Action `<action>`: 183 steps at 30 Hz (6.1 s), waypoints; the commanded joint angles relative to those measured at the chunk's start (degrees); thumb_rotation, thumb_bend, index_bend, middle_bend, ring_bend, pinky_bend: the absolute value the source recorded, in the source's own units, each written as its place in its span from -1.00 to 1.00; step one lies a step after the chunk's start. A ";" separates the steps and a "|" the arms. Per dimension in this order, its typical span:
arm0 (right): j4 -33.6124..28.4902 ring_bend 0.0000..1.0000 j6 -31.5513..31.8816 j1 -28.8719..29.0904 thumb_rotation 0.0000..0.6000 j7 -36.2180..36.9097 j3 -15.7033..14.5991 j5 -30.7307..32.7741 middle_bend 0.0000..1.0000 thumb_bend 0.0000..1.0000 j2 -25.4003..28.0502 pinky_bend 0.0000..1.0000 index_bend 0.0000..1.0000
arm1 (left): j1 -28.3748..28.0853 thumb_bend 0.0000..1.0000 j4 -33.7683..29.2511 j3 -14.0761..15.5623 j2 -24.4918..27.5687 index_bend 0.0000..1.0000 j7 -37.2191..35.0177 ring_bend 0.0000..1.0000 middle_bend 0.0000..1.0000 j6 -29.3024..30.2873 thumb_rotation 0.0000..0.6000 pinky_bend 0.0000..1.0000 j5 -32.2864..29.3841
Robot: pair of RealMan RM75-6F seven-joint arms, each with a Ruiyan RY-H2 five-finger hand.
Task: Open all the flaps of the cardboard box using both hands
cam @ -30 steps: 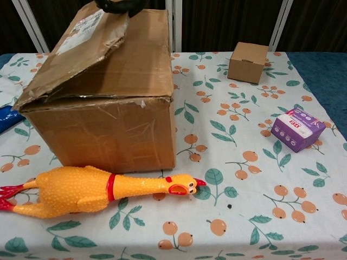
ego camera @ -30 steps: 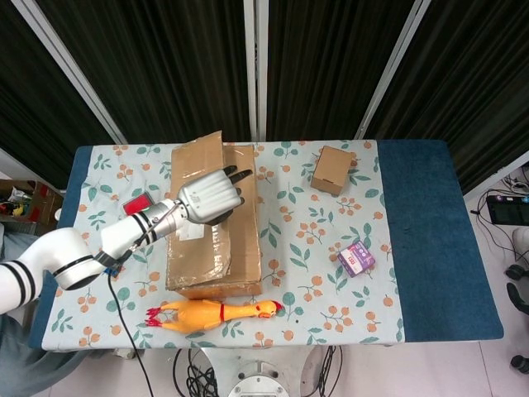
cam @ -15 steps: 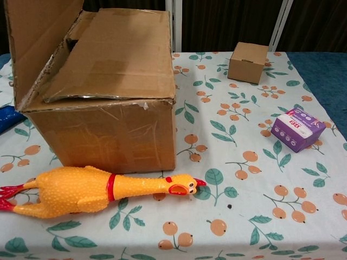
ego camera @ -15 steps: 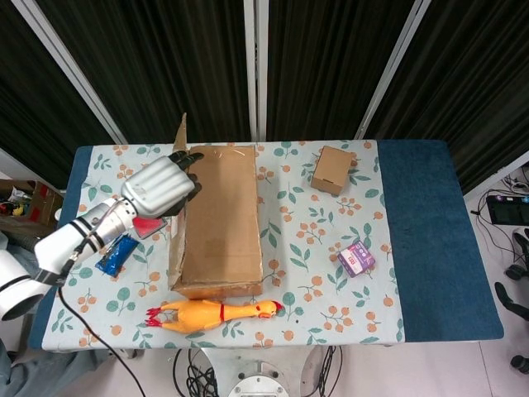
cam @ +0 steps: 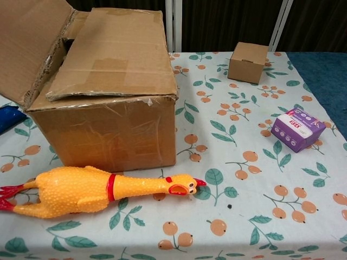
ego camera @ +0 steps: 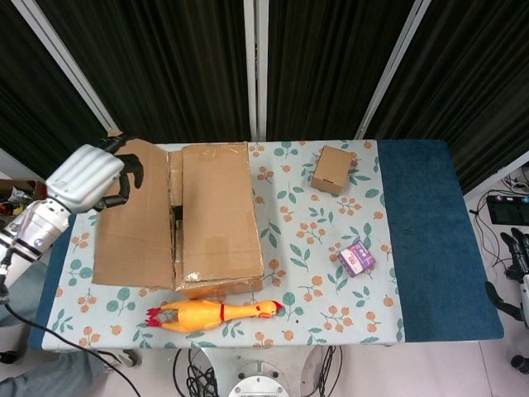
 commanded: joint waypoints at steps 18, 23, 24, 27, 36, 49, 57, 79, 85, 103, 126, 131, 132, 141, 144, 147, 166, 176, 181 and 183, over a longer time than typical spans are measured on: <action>-26.25 -1.00 -11.41 19.01 1.00 -11.16 9.68 -12.24 -1.00 -0.57 12.81 -1.00 -1.00 | 29.02 -1.00 2.45 9.27 -8.79 -0.68 9.34 -0.82 -0.66 27.67 0.02 -0.60 2.84; -33.05 -1.00 -28.74 33.27 1.00 -21.73 16.76 -0.35 -1.00 -0.34 11.63 -1.00 -1.00 | 34.00 -1.00 3.19 10.87 -11.65 -0.69 12.10 -0.83 -0.68 31.74 -0.18 -0.60 2.43; -33.24 -1.00 -32.68 37.19 1.00 -24.81 18.07 3.02 -1.00 -0.32 10.07 -1.00 -1.00 | 35.08 -1.00 3.74 11.13 -12.41 -0.69 12.44 -0.83 -0.68 32.79 -0.19 -0.60 2.57; -31.47 -1.00 -40.00 45.98 1.00 -32.28 19.86 10.95 -1.00 -0.14 5.08 -1.00 -1.00 | 37.09 -1.00 5.14 11.51 -13.88 -0.70 12.76 -0.83 -0.69 34.58 -0.24 -0.60 2.70; -19.90 -1.00 -47.07 69.64 1.00 -53.44 15.81 37.02 -1.00 0.26 -12.67 -1.00 -1.00 | 40.30 -1.00 9.18 11.19 -16.30 -0.72 10.80 -0.83 -0.70 37.57 -0.29 -0.60 4.09; -9.96 -1.00 -49.53 83.31 1.00 -55.73 9.52 47.53 -0.99 0.45 -23.57 -1.00 -0.84 | 41.19 -1.00 10.80 10.08 -17.08 -0.72 8.77 -0.83 -0.70 36.54 -0.28 -0.60 4.17; -10.71 -1.00 -46.82 85.13 1.00 -54.44 7.69 47.36 -0.89 0.52 -24.32 -1.00 -0.76 | 41.25 -1.00 11.57 9.49 -17.41 -0.72 7.35 -0.83 -0.70 35.81 -0.28 -0.60 4.63; -8.41 -1.00 -45.81 88.59 1.00 -52.24 3.61 48.61 -0.79 0.68 -26.31 -1.00 -0.49 | 41.89 -1.00 12.81 8.44 -17.48 -0.72 5.56 -0.83 -0.70 34.86 -0.28 -0.60 4.64; -7.77 -1.00 -46.13 89.29 1.00 -51.37 3.38 48.93 -0.80 0.68 -27.16 -1.00 -0.49 | 42.25 -1.00 13.18 8.30 -17.48 -0.72 5.08 -0.83 -0.70 34.87 -0.29 -0.60 4.50; -9.95 -1.00 -42.02 90.13 1.00 -52.20 3.16 49.11 -0.86 0.69 -25.59 -1.00 -0.09 | 42.39 -1.00 13.58 8.05 -17.37 -0.72 4.30 -0.83 -0.70 34.28 -0.28 -0.60 5.11; -27.04 -1.00 -35.31 81.03 1.00 -48.14 3.73 38.80 -0.95 0.65 -6.99 -1.00 -0.08 | 39.72 -1.00 7.37 7.07 -16.35 -0.72 10.19 -0.83 -0.70 31.73 -0.28 -0.60 6.48; -31.12 -1.00 -34.77 77.10 1.00 -45.78 3.04 34.18 -0.96 0.65 -1.54 -1.00 -0.10 | 38.77 -1.00 4.62 6.60 -15.75 -0.72 12.69 -0.83 -0.70 30.85 -0.28 -0.60 6.43; -31.68 -1.00 -34.67 76.35 1.00 -45.21 2.95 33.37 -0.96 0.65 -0.66 -1.00 -0.10 | 38.63 -1.00 4.11 6.54 -15.67 -0.72 13.14 -0.83 -0.70 30.69 -0.29 -0.60 6.42; -34.75 -1.00 -33.83 68.31 1.00 -38.74 1.78 24.27 -0.97 0.64 6.77 -1.00 -0.10 | 37.38 -1.00 -0.38 6.19 -15.12 -0.72 17.91 -0.83 -0.70 29.46 -0.28 -0.60 6.58; -35.17 -1.00 -33.04 64.97 1.00 -35.75 1.17 20.06 -0.98 0.63 9.21 -1.00 -0.10 | 37.07 -1.00 -1.50 6.13 -14.93 -0.72 19.09 -0.83 -0.70 29.08 -0.28 -0.60 6.56; -35.28 -1.00 -32.15 61.92 1.00 -32.60 0.70 15.89 -0.98 0.63 11.42 -1.00 -0.10 | 36.73 -1.00 -2.43 6.04 -14.77 -0.72 20.07 -0.83 -0.70 28.68 -0.27 -0.60 6.48; -27.95 -1.00 -22.87 42.48 1.00 -9.24 -2.41 -2.75 -1.00 0.50 20.95 -1.00 -0.73 | 34.00 -1.00 -7.05 4.60 -14.41 -0.72 23.51 -0.83 -0.70 26.54 -0.27 -0.60 6.06; -23.17 -1.00 -9.93 32.00 1.00 -1.38 -2.55 -7.52 -1.00 0.40 20.56 -1.00 -1.00 | 25.76 -1.00 -6.95 0.38 -17.83 -0.72 20.11 -0.83 -0.70 18.84 -0.27 -0.60 4.71; -20.11 -1.00 -4.71 27.57 1.00 4.22 -2.53 -8.59 -1.00 0.40 21.18 -1.00 -1.00 | 18.43 -1.00 -4.11 -4.37 -24.68 -0.73 22.10 -0.83 -0.70 13.84 0.04 -0.60 -0.05; -18.95 -1.00 -3.36 26.09 1.00 6.08 -2.51 -8.58 -1.00 0.40 21.37 -1.00 -1.00 | 15.29 -1.00 -1.82 -6.10 -28.17 -0.74 24.20 -0.83 -0.70 12.25 0.41 -0.60 -1.95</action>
